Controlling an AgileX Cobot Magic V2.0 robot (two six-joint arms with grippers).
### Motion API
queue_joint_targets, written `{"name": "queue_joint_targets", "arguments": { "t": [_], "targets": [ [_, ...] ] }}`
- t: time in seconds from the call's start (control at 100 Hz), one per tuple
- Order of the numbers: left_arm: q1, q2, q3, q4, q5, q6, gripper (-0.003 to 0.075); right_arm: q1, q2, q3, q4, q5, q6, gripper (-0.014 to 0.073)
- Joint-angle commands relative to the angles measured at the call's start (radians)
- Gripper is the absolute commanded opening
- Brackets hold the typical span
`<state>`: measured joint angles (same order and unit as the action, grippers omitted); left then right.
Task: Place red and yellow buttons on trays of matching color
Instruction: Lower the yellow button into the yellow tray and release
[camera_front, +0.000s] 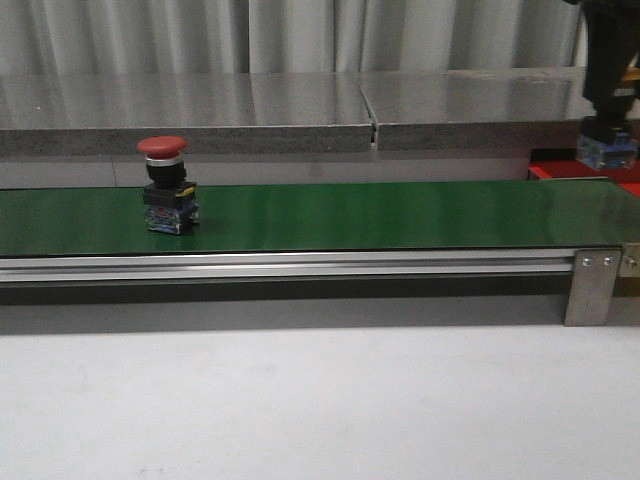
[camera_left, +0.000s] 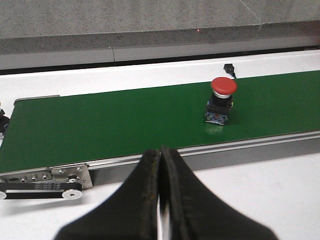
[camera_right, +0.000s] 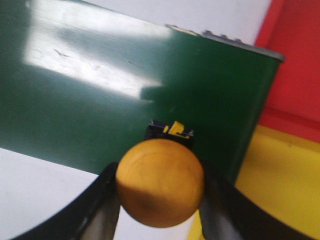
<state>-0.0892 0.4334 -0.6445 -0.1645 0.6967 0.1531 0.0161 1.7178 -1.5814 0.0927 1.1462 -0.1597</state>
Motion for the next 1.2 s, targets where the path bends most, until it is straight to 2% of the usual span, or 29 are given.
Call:
{"name": "queue_joint_targets", "arguments": {
  "t": [0.0,0.22,0.48,0.9,1.11,1.19],
  "targets": [
    [-0.008,0.008,-0.023,-0.016,-0.069,0.001,-0.0019,-0.060,-0.071,0.023,-0.004,-0.050,0.002,0.0078],
    [-0.008,0.008,-0.023,-0.016,-0.069,0.001,-0.0019,-0.181,-0.076,0.108,-0.004,-0.100,0.002,0.0078],
    [-0.008,0.008,-0.023,-0.016,-0.069,0.001,-0.0019,-0.254,-0.069,0.159,-0.023,-0.154,0.002,0.0078],
    [-0.008,0.008,-0.023,-0.016,-0.069,0.001,-0.0019,-0.267,0.063,0.178,-0.061,-0.193,0.004,0.0078],
    [-0.008,0.008,-0.023,-0.016,-0.069,0.001,-0.0019,-0.267,0.115,0.178,-0.061,-0.243,0.059,0.0085],
    [-0.008,0.008,-0.023,-0.016,-0.069,0.001,-0.0019,-0.267,0.115,0.178,-0.057,-0.251,0.059,0.0155]
  ]
}}
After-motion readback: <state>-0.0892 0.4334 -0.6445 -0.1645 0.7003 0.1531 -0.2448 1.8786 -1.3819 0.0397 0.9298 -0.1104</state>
